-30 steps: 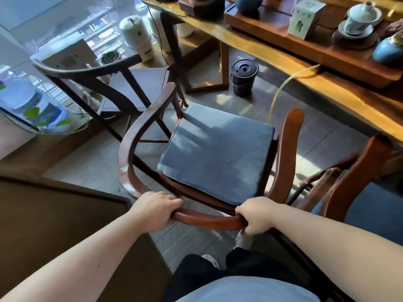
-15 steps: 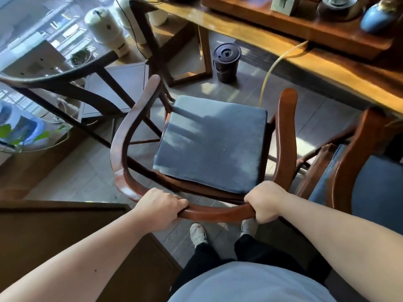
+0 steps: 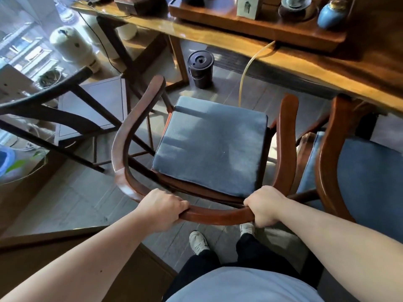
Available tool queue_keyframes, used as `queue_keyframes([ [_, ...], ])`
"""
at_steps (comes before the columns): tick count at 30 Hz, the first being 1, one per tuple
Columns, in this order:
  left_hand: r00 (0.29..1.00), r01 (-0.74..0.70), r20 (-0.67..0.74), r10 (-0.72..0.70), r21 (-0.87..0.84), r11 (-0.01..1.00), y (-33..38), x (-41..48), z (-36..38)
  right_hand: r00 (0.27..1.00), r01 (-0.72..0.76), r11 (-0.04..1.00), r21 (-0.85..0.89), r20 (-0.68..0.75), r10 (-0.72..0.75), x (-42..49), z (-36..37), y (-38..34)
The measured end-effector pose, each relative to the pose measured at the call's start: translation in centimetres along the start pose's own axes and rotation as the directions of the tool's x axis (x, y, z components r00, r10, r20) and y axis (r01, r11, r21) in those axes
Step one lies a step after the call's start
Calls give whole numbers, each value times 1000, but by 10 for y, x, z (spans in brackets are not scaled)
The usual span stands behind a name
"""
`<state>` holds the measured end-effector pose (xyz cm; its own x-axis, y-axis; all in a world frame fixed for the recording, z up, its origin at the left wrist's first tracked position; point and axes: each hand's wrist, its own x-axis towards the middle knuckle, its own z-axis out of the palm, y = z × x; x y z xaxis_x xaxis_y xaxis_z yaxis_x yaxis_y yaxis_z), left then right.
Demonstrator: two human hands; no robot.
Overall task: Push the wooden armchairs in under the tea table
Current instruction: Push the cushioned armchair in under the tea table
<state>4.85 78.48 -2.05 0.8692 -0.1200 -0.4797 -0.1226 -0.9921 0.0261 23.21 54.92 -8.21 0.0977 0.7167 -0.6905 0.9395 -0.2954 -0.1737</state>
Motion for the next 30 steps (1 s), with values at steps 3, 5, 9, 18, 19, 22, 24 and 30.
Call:
queue_keyframes([
  [3,1000,-17,-2,17,26,1000,-8,9,-6,999,-36,999,38,5,36,1,-1,1],
  [5,999,-46,-8,46,48,998,-15,15,-9,998,-64,996,60,3,64,2,-1,2],
  [9,996,-89,-6,90,80,993,-21,24,-12,996,-89,994,71,-13,90,5,5,7],
  [18,957,-254,-156,246,-30,967,-32,15,-9,985,-19,964,263,-163,64,-6,3,1],
  [19,951,-271,-162,263,-28,962,-36,13,-10,980,12,953,302,-191,48,-6,2,-3],
  [22,941,-294,-191,281,-43,955,-54,10,-14,946,121,912,391,-323,12,-3,-1,-29],
  [24,939,-299,-192,286,-38,954,-70,8,-14,906,178,878,445,-422,30,1,-8,-48],
  [30,907,-350,-257,334,-18,937,-118,3,5,794,123,856,501,-568,219,15,-18,-107],
])
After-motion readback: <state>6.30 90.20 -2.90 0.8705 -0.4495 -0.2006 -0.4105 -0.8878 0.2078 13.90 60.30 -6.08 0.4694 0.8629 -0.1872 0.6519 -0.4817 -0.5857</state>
